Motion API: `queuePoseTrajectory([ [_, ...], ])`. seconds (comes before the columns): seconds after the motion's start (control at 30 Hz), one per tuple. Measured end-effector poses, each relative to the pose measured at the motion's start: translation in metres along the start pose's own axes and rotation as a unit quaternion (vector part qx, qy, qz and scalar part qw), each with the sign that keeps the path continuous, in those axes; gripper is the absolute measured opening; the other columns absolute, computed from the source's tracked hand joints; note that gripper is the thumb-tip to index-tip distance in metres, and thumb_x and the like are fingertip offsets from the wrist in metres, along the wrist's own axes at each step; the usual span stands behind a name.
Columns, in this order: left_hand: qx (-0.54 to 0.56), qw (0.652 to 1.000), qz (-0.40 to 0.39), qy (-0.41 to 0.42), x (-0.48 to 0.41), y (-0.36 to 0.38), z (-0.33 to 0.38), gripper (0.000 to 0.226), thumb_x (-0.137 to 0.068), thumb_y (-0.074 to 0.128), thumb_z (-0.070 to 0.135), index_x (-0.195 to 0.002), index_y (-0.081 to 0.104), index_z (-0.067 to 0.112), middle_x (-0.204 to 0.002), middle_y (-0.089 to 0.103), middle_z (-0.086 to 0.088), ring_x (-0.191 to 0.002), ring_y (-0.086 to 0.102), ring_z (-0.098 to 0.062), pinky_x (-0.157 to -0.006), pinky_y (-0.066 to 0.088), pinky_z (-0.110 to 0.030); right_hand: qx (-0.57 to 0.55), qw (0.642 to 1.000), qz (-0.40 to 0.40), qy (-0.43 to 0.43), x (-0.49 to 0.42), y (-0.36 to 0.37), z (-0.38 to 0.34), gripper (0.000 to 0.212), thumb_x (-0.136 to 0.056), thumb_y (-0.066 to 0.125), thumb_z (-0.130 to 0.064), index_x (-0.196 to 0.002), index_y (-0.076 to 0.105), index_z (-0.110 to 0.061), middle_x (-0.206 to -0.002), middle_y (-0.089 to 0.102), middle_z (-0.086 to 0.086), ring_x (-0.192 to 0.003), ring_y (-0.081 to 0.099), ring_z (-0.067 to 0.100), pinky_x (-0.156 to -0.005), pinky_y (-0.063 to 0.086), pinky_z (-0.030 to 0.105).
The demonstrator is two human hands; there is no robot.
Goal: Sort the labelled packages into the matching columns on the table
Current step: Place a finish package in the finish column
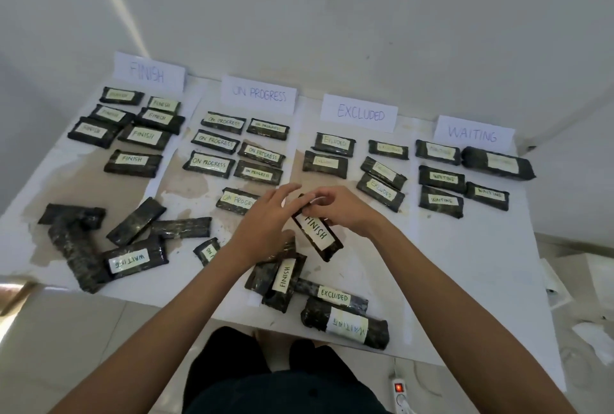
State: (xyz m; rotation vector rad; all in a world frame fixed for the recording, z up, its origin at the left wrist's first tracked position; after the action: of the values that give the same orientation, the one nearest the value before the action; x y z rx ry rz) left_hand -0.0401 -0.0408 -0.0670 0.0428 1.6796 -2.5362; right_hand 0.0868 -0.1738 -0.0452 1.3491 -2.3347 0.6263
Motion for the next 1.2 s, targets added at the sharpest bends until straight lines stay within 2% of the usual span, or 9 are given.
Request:
queuePoseTrajectory([
  [0.13, -0.021, 0.999, 0.019, 0.021, 0.010, -0.011, -0.024, 0.074, -0.065, 0.081, 0.018, -0.131, 0.048, 0.022, -0.129, 0.053, -0.005, -0.114, 0.049, -0.028, -0.091, 0.047, -0.042, 0.020, 0.999, -0.033, 0.001, -0.021, 0.024, -0.016, 0.026, -0.084, 0.071, -0.023, -0.108, 0.064, -0.018, -0.097, 0.074, 0.001, -0.081, 0.066, 0.004, -0.070, 0.047, 0.023],
  [0.23, -0.014, 0.999, 0.027, 0.013, 0.022, -0.021, -0.049, 0.063, -0.064, 0.080, 0.018, -0.122, 0.056, 0.018, -0.121, 0.058, -0.002, -0.106, 0.053, -0.027, -0.084, 0.050, -0.042, 0.022, 0.998, -0.055, -0.004, -0.038, 0.045, -0.026, 0.026, -0.082, 0.073, -0.017, -0.107, 0.065, -0.013, -0.097, 0.074, 0.007, -0.092, 0.069, 0.015, -0.086, 0.053, 0.030],
  [0.4, 0.010, 1.000, 0.013, -0.010, 0.045, -0.045, -0.096, 0.061, -0.069, 0.075, 0.032, -0.125, 0.055, 0.018, -0.120, 0.056, 0.000, -0.101, 0.051, -0.022, -0.082, 0.046, -0.034, 0.029, 0.997, -0.066, -0.007, -0.068, 0.088, -0.049, 0.025, -0.080, 0.074, -0.015, -0.103, 0.066, -0.012, -0.096, 0.074, 0.007, -0.091, 0.070, 0.017, -0.086, 0.055, 0.032],
  [0.53, 0.034, 0.998, 0.011, -0.049, 0.068, -0.071, -0.148, 0.061, -0.068, 0.078, 0.019, -0.124, 0.056, 0.014, -0.115, 0.059, -0.004, -0.095, 0.054, -0.024, -0.079, 0.048, -0.037, 0.065, 0.996, -0.062, -0.010, -0.105, 0.137, -0.075, 0.022, -0.076, 0.078, -0.024, -0.096, 0.069, -0.019, -0.093, 0.074, -0.001, -0.093, 0.069, 0.013, -0.092, 0.052, 0.035],
  [0.7, 0.042, 0.990, 0.001, -0.133, 0.092, -0.097, -0.237, 0.052, -0.069, 0.076, 0.012, -0.118, 0.059, 0.015, -0.116, 0.058, -0.001, -0.104, 0.053, -0.021, -0.091, 0.046, -0.038, 0.082, 0.996, -0.025, -0.028, -0.147, 0.191, -0.110, 0.028, -0.081, 0.073, -0.031, -0.107, 0.065, -0.023, -0.095, 0.071, -0.007, -0.089, 0.067, 0.010, -0.078, 0.051, 0.024],
  [0.87, 0.050, 0.977, 0.023, -0.206, 0.114, -0.126, -0.337, 0.049, -0.071, 0.071, 0.001, -0.117, 0.060, 0.013, -0.121, 0.057, -0.004, -0.110, 0.050, -0.023, -0.096, 0.041, -0.036, 0.113, 0.992, 0.037, -0.040, -0.201, 0.228, -0.128, 0.021, -0.087, 0.064, -0.022, -0.108, 0.064, -0.019, -0.096, 0.066, -0.005, -0.085, 0.062, 0.011, -0.073, 0.049, 0.023],
  [0.97, 0.049, 0.967, 0.014, -0.251, 0.120, -0.133, -0.397, 0.051, -0.070, 0.073, 0.001, -0.117, 0.059, 0.013, -0.121, 0.056, -0.005, -0.108, 0.048, -0.024, -0.095, 0.040, -0.038, 0.225, 0.970, 0.063, -0.069, -0.232, 0.246, -0.133, 0.026, -0.088, 0.060, -0.019, -0.114, 0.061, -0.016, -0.106, 0.062, -0.001, -0.094, 0.055, 0.012, -0.084, 0.046, 0.027],
  [1.07, 0.048, 0.960, 0.004, -0.276, 0.123, -0.131, -0.448, 0.052, -0.069, 0.072, -0.003, -0.117, 0.059, 0.011, -0.120, 0.055, -0.009, -0.109, 0.048, -0.027, -0.094, 0.041, -0.040, 0.390, 0.910, 0.073, -0.122, -0.260, 0.263, -0.134, 0.044, -0.085, 0.062, -0.027, -0.127, 0.054, -0.017, -0.127, 0.051, 0.007, -0.115, 0.047, 0.024, -0.098, 0.041, 0.037],
  [1.2, 0.055, 0.953, 0.017, -0.298, 0.121, -0.122, -0.492, 0.052, -0.066, 0.070, -0.010, -0.114, 0.061, 0.007, -0.118, 0.055, -0.013, -0.109, 0.050, -0.032, -0.092, 0.044, -0.043, 0.478, 0.863, 0.022, -0.163, -0.291, 0.286, -0.132, 0.066, -0.083, 0.067, -0.037, -0.142, 0.039, -0.024, -0.151, 0.028, 0.011, -0.137, 0.028, 0.031, -0.110, 0.030, 0.046],
])
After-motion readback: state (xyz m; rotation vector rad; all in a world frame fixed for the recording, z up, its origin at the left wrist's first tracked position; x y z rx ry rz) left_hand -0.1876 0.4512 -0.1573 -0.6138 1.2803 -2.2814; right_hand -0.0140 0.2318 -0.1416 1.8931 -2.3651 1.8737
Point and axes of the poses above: each hand's wrist, its own x-axis away from the middle knuckle, its own y-axis out of the palm, z = x × y, the point moved 1 cm from there along -x, towards the middle knuckle
